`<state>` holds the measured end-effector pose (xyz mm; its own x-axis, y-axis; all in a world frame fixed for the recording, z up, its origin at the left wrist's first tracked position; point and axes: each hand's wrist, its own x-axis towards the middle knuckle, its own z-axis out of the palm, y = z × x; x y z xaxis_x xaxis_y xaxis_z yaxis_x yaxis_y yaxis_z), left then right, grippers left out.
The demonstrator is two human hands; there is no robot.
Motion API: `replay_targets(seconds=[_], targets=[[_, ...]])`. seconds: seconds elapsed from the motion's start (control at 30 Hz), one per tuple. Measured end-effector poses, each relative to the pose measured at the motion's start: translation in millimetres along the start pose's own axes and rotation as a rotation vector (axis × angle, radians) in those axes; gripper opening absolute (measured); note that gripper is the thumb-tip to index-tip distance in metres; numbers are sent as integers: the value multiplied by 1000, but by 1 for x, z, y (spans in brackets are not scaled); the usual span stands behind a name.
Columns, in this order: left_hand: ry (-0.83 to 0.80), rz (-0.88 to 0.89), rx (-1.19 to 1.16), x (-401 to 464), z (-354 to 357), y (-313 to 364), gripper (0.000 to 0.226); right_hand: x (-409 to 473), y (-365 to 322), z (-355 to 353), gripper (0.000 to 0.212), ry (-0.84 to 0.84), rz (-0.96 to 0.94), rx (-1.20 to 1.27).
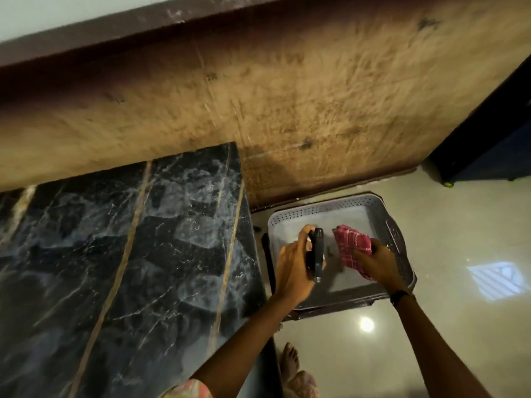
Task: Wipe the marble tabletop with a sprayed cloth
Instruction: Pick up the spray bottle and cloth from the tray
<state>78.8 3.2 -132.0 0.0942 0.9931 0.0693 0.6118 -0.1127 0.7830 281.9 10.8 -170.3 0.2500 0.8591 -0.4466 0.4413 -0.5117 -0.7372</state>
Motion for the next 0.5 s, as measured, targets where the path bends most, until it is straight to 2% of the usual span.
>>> replay_targets(seconds=[0.1,0.23,0.3,0.4,0.5], targets=[[22,-4,-109,-18,-35,21,68,-45,-43,3,45,56,-70,205],[-52,-131,-271,-52,-102,35,63,-114,-106,31,48,26,-125,432],[-32,-140,-352,-68,-138,40,57,-142,-127,51,49,-62,-119,517],[179,-129,-303,-106,-196,23,51,-181,-146,96,57,-250,-44,582],[212,-176,-333,-148,-252,-4,56,-220,-151,152,47,-437,97,693]])
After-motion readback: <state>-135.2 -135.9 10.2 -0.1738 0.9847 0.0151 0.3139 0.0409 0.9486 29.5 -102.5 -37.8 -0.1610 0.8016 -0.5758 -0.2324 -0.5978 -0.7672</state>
